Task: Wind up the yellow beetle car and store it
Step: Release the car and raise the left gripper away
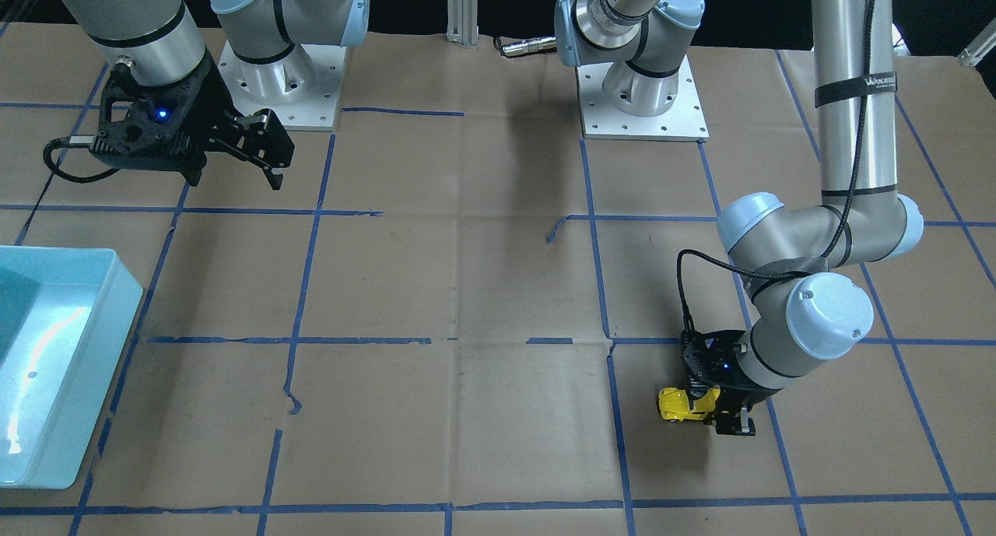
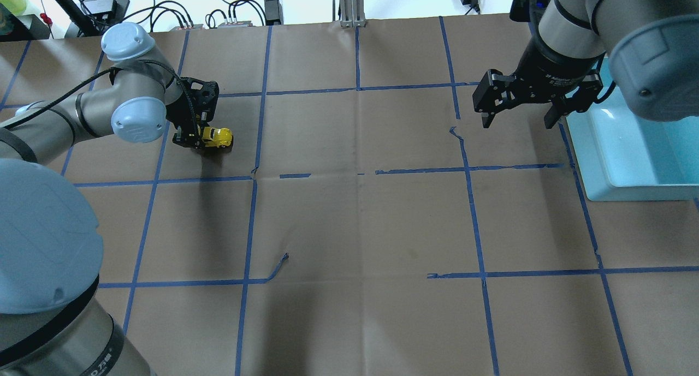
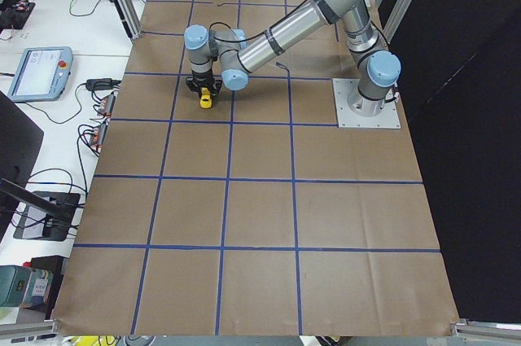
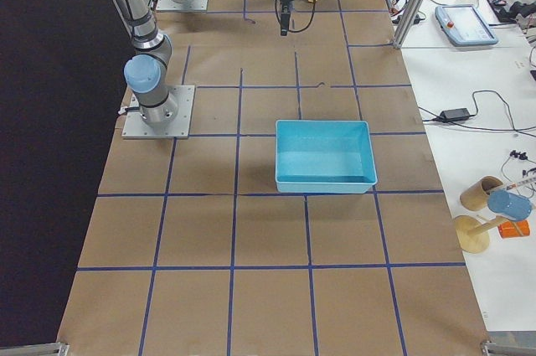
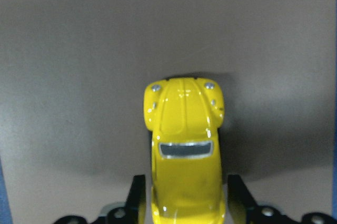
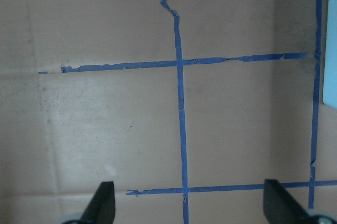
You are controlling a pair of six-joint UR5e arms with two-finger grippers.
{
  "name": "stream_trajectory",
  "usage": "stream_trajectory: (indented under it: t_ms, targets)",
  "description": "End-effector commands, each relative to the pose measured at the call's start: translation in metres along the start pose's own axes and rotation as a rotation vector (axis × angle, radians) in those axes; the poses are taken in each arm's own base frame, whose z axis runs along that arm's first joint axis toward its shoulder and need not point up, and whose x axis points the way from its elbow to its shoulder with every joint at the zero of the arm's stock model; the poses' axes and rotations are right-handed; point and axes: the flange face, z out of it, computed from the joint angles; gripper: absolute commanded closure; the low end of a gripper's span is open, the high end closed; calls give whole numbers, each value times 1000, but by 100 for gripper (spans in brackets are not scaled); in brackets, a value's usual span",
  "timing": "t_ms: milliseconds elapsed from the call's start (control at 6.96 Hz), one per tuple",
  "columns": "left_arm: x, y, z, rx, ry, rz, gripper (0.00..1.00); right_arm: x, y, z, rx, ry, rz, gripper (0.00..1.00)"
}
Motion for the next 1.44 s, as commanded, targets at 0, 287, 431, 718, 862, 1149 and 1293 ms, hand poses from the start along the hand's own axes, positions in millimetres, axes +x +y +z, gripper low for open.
stream_trajectory:
  t_ms: [0, 287, 431, 718, 862, 1149, 1293]
  targets:
    - [-3, -11, -32, -2, -16, -37, 1, 0, 0, 0, -1, 0, 0, 0]
    - [24, -35, -111, 97, 6, -178, 1, 2, -1, 0, -1, 6, 2, 0]
    - [44, -71, -165, 95, -26, -307, 1, 2, -1, 1, -1, 6, 0, 0]
    - [82, -137, -244, 122, -86, -673, 1, 3, -2, 2, 2, 6, 3, 0]
    - [99, -152, -270, 122, -57, -830, 1, 3, -3, 1, 4, 8, 3, 0]
    - [124, -150, -309, 85, 32, -1069, 1, 2, -3, 1, 6, 7, 0, 0]
    - [129, -150, -320, 77, 49, -1224, 1, 3, -3, 4, -1, 6, 2, 0]
